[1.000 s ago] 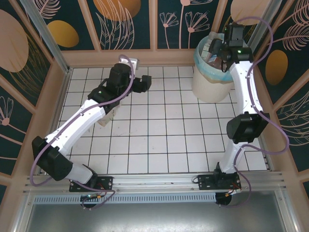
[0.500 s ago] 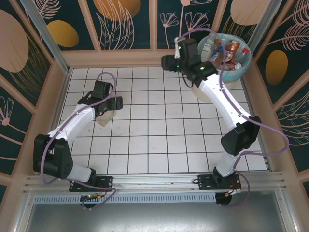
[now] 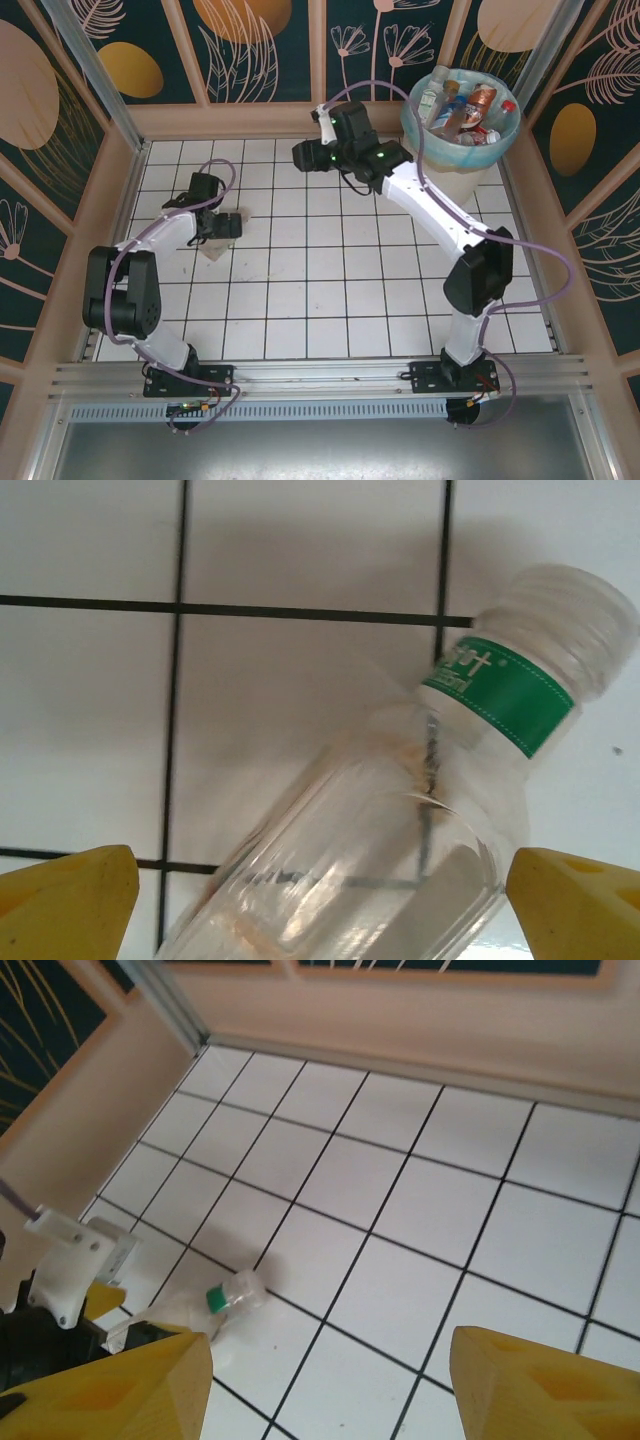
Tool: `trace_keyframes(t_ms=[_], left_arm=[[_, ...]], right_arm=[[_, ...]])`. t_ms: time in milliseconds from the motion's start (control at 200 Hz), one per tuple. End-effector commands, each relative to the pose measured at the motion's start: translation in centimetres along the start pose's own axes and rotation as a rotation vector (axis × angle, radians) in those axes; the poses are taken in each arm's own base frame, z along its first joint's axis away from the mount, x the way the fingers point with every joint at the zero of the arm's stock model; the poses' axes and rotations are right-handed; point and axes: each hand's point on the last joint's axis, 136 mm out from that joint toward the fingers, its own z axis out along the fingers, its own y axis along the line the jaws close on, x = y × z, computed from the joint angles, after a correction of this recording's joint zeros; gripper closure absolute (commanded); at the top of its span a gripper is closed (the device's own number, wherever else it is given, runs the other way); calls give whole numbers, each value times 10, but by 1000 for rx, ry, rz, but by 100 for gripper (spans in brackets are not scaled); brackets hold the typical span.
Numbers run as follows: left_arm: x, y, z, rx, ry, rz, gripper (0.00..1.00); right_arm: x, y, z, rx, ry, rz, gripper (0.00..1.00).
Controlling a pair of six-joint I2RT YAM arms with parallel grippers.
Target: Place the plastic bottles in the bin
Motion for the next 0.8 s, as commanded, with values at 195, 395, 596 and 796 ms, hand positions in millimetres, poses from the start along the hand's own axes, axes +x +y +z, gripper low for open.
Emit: trace_keyframes(t_ms=[195,395,596,796], left_arm=[[26,-10,28,62,103,97,15],[32,-14,30,86,123,100,25],[17,-24,9,149,56,81,43],[-46,-55,-82,355,-285,115,46]], right_arm=[[-5,9,8,-41,-6,-5,36],[-2,11,12,-52,4,5,36],[-4,11,9,-49,-1,4,36],[-23,35,-7,-172,-52,-3,35]])
